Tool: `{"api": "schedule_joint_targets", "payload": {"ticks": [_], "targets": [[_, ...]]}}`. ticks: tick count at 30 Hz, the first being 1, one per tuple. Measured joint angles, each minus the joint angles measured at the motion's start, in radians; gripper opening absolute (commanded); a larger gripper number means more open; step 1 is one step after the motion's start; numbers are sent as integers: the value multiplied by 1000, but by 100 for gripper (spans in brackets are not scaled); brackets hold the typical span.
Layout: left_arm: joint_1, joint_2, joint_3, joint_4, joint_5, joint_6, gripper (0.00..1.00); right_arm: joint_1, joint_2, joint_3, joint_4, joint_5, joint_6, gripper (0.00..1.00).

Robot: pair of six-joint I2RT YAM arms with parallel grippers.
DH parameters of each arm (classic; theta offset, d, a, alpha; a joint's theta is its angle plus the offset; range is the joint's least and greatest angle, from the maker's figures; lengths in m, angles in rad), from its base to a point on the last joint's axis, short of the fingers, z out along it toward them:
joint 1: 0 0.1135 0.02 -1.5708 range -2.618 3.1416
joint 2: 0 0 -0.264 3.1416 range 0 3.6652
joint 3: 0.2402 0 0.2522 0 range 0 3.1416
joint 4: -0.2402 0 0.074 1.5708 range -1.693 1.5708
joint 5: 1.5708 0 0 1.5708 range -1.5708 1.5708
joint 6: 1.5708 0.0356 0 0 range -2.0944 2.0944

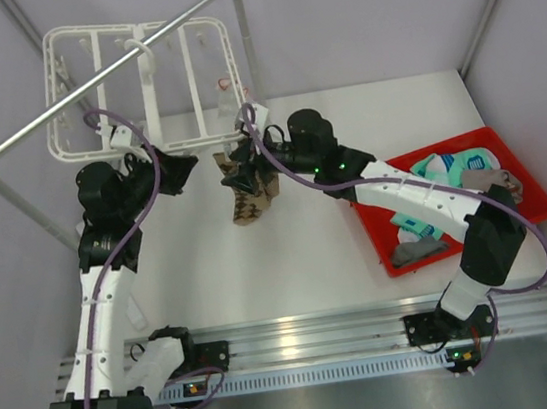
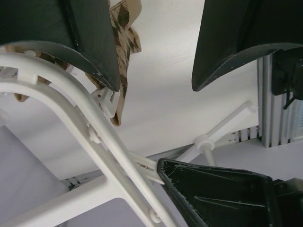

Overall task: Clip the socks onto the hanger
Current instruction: Open the clamp at the hanger.

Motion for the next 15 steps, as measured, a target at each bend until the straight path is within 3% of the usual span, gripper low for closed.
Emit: {"api": "schedule_joint_targets", "payload": {"ticks": [15], "targets": [[-1,21,246,-368,16,155,0,40,13,3,64,84,-340,70]]}}
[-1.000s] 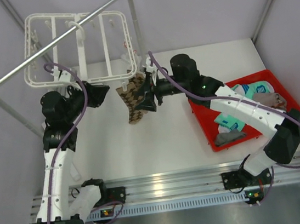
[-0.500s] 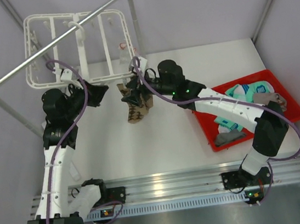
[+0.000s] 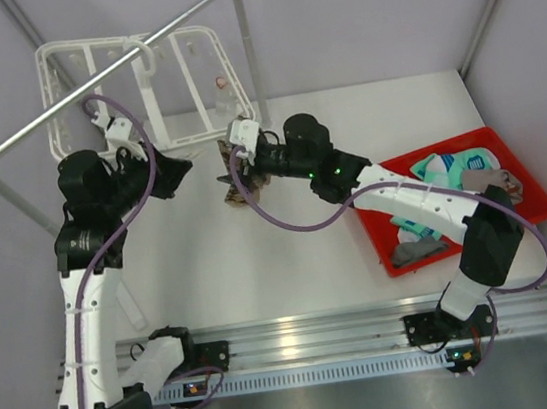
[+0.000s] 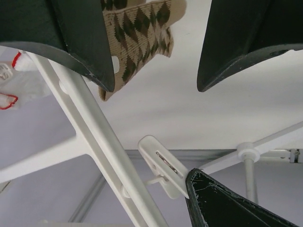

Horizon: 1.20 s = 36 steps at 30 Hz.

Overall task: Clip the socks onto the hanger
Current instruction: Open the clamp at the hanger.

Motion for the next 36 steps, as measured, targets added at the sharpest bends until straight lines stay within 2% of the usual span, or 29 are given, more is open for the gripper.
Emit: {"api": "schedule_joint_targets", "payload": {"ticks": [8,19,22,26,27,29,30,31,32,36], "targets": [[0,56,81,-150,10,79,0,37,19,8,22,15,-119,68],[0,86,155,-271,16,129,0,101,72,60,36,64,-234,57],[0,91,160,-282,19,137,0,114,91,80,40,85,-251,51],[0,100,167,-298,18,153,0,124,105,87,43,103,-278,38],[0,101,169,-301,18,153,0,125,107,88,45,109,-285,28],[0,101,172,-307,17,148,7,126,112,97,47,124,-300,16],[0,101,172,-306,15,144,12,126,114,101,44,129,-306,5],[0,101,173,-296,10,130,18,126,114,103,37,128,-316,1],[0,98,173,-285,5,117,25,127,116,103,33,127,-317,0],[-1,66,151,-268,-11,6,43,126,118,106,34,122,-303,0]]}}
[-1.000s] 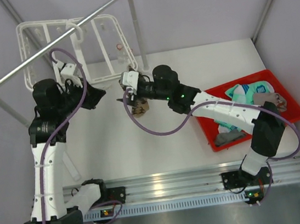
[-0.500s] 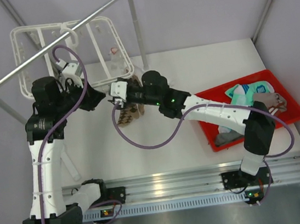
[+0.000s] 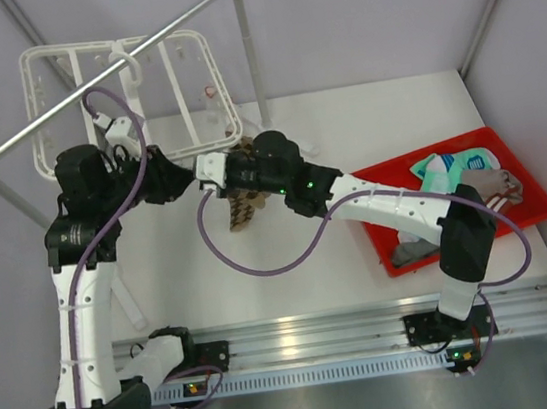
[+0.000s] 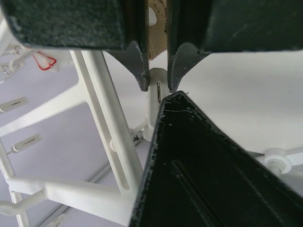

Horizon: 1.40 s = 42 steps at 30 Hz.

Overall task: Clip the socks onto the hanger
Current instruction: Open the clamp at the hanger.

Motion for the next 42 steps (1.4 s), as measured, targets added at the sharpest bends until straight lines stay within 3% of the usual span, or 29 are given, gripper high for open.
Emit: {"api": "schedule_joint_targets", "payload": {"ticks": [7,19,42], "targets": [[83,-101,-43,6,-19,-201,58,-33,2,19,-9,-71,96,0],[121,-99,-86,109,9,-314,63,-82,2,41,-37,-238,165,0],[121,-90,-172,297,126,-352,58,-88,2,79,-74,-272,167,0]]}}
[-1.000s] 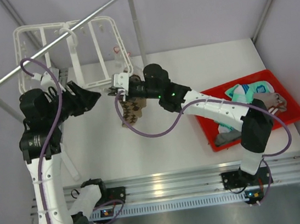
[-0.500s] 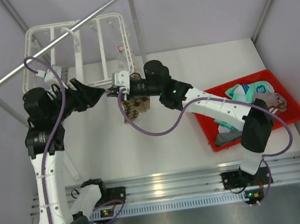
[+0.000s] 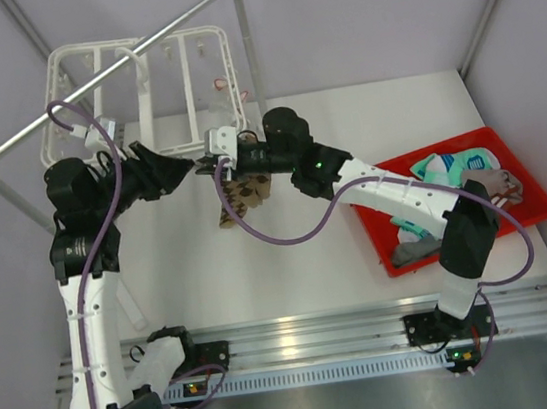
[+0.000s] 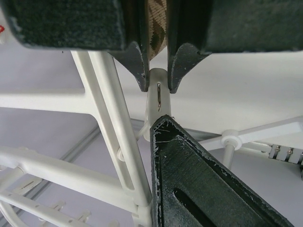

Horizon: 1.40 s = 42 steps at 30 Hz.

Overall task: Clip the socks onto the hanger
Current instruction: Open the clamp at the hanger.

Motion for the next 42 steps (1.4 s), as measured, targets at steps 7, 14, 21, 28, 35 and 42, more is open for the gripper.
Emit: {"api": "schedule_joint_targets", "payload": {"ticks": [7,14,21,28,35,42], "targets": [[0,0,-16,16,5,-2,53,0,1,8,-10,-5,5,0],[-4,0,-24,30,1,-5,35,0,1,13,-18,-9,10,0],[-9,1,-24,38,-11,0,0,-3,1,13,-21,-8,22,28],[-10,9,-27,62,-38,-8,0,-1,0,11,-39,-27,35,65],[-10,11,-29,65,-41,-10,0,-5,-110,-88,-151,-20,36,100],[-10,11,-29,63,-41,0,0,-80,-332,-240,-317,-41,32,99]]}}
